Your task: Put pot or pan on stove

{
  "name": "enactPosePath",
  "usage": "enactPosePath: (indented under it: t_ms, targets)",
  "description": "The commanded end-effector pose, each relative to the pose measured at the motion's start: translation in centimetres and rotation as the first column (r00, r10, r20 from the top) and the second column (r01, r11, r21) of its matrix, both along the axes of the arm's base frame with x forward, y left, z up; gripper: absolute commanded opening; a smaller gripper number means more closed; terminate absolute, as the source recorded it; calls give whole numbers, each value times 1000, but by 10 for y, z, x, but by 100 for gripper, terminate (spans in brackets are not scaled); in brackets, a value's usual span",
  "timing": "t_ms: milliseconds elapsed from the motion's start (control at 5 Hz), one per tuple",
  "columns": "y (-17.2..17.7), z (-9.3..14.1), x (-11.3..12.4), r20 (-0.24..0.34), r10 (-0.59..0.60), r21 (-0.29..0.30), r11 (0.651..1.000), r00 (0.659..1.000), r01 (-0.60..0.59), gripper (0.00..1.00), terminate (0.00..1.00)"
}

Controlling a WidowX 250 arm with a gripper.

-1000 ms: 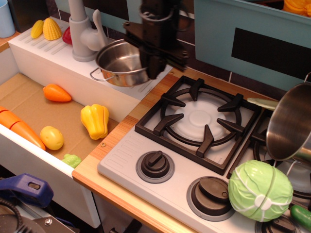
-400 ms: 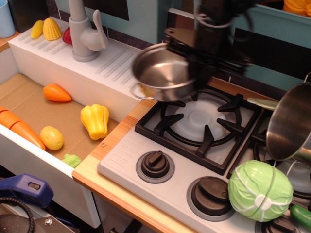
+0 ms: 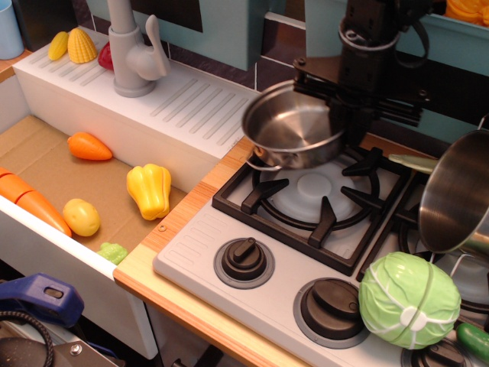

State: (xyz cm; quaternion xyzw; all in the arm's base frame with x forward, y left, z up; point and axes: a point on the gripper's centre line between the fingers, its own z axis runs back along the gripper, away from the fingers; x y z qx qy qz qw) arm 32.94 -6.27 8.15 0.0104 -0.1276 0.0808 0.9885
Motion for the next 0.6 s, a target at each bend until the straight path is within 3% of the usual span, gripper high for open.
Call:
enactPosePath:
  t_ms: [0, 200, 400]
  targets:
    - [-1, 6, 1, 35, 99, -183, 979, 995, -91, 100, 0]
    - [-1, 6, 1, 35, 99, -183, 979, 995, -91, 100, 0]
    - [-1, 6, 1, 35, 99, -183, 979, 995, -91, 100, 100]
